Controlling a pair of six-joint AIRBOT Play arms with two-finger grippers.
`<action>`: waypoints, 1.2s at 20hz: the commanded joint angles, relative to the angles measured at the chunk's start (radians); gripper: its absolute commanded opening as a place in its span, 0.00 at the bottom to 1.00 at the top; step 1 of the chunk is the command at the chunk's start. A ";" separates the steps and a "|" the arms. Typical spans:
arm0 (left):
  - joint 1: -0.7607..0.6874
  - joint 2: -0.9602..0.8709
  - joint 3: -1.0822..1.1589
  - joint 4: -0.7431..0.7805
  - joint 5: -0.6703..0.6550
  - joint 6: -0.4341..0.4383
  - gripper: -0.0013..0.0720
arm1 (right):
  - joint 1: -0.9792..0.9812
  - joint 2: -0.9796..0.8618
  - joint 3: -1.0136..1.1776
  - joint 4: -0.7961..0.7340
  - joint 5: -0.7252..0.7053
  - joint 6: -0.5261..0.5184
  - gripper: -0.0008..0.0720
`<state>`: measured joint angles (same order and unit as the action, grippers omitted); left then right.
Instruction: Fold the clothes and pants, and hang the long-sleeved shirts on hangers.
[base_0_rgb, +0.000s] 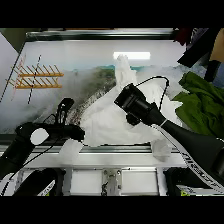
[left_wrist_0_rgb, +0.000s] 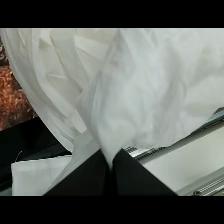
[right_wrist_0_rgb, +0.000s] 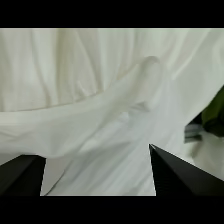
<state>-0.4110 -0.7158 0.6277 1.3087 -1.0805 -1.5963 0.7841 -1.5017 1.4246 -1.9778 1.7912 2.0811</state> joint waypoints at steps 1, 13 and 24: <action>-0.001 0.001 0.000 0.001 -0.011 0.001 0.03 | -0.040 0.000 -0.001 -0.082 0.056 -0.081 0.95; -0.001 0.001 0.000 0.001 -0.017 0.001 0.03 | -0.158 -0.024 -0.053 -0.062 -0.073 -0.092 0.95; 0.141 0.069 0.001 0.009 -0.026 0.040 0.03 | -0.164 0.129 -0.055 -0.074 -0.109 -0.148 0.03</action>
<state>-0.3401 -0.6868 0.6277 1.3167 -1.1011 -1.5799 0.6189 -1.4528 1.3697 -2.0548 1.6855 1.9461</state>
